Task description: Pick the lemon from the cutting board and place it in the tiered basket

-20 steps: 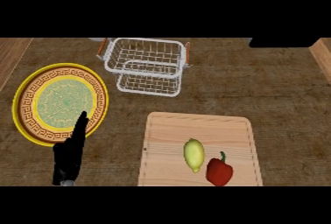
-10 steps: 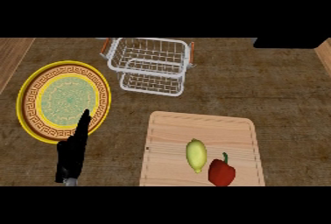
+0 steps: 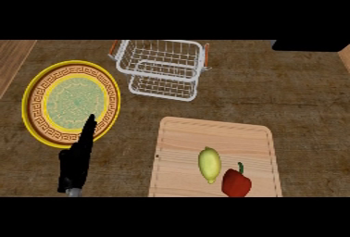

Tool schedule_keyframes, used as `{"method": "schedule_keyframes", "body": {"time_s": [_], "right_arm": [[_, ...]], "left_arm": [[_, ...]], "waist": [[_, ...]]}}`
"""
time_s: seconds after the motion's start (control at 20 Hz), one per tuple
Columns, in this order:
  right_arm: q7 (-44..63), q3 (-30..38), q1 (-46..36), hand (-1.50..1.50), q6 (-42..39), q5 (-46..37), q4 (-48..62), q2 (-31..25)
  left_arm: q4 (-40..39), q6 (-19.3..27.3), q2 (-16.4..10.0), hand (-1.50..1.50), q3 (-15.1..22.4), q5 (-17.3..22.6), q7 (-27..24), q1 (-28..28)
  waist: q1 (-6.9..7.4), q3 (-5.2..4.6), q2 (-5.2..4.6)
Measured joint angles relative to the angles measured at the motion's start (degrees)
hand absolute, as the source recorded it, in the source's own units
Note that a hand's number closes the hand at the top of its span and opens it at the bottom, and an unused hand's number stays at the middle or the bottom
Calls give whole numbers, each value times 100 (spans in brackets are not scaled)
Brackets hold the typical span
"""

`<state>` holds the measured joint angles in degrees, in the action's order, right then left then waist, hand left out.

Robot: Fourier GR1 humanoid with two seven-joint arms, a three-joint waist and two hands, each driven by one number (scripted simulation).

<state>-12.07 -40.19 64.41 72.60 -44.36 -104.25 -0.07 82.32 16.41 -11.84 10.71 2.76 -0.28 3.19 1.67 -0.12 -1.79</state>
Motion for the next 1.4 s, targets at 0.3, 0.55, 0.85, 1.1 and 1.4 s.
{"method": "schedule_keyframes", "body": {"time_s": [0.3, 0.55, 0.85, 1.1, 1.4], "right_arm": [[936, 28, -260, -150, -264, -783, -93, 5], [1826, 158, -464, -150, -638, -1432, -124, 7], [3189, 257, -818, -150, -1476, -2220, -215, 7], [4605, 199, -1519, -150, -2335, -3052, -401, 6], [6456, -7, -3063, -150, -3514, -3806, -223, 3]], "left_arm": [[-43, 3, 31, 0, 7, -40, -23, -9], [-76, 45, 78, 0, -9, -60, 16, -45], [-79, 13, 81, 0, -23, -56, -11, -20], [-62, -31, 52, 0, -43, -52, -23, 34], [-24, -5, 109, 0, -12, -101, -3, 124]], "waist": [[13, 1, -3], [-11, -1, -10], [-19, -2, 5], [-37, 2, 51], [-70, 17, 121]]}}
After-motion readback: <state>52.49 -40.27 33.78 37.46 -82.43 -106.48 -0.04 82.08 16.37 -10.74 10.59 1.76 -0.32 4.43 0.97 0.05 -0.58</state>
